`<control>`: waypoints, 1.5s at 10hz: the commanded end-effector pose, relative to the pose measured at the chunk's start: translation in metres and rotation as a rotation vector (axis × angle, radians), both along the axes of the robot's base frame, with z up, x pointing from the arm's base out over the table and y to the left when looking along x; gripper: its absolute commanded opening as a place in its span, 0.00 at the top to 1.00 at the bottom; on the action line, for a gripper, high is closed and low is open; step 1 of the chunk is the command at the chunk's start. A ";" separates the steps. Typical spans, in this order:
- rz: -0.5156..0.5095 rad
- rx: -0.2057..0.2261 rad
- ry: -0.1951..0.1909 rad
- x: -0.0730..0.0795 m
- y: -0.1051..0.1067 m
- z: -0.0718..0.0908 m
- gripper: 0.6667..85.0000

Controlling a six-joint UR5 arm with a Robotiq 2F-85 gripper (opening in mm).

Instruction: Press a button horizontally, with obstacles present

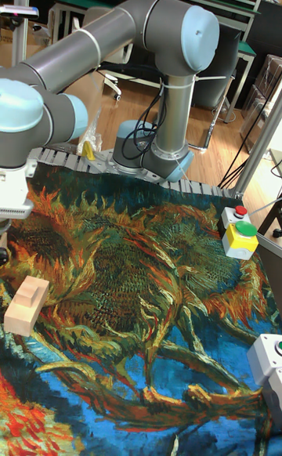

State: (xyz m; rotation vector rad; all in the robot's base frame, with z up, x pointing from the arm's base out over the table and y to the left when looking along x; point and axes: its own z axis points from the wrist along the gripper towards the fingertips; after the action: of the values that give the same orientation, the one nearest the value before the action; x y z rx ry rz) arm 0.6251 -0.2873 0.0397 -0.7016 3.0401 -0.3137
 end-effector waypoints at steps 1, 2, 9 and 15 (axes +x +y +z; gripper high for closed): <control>-0.026 0.043 0.006 -0.007 0.015 0.011 0.99; -0.022 0.054 0.014 -0.010 0.012 0.017 0.99; -0.008 0.173 0.008 -0.016 0.013 0.028 0.99; -0.101 0.256 0.016 -0.041 0.084 0.057 0.99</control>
State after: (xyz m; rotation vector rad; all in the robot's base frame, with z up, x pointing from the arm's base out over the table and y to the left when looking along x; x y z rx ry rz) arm 0.5982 -0.2434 0.0776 -0.6096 3.0469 0.0172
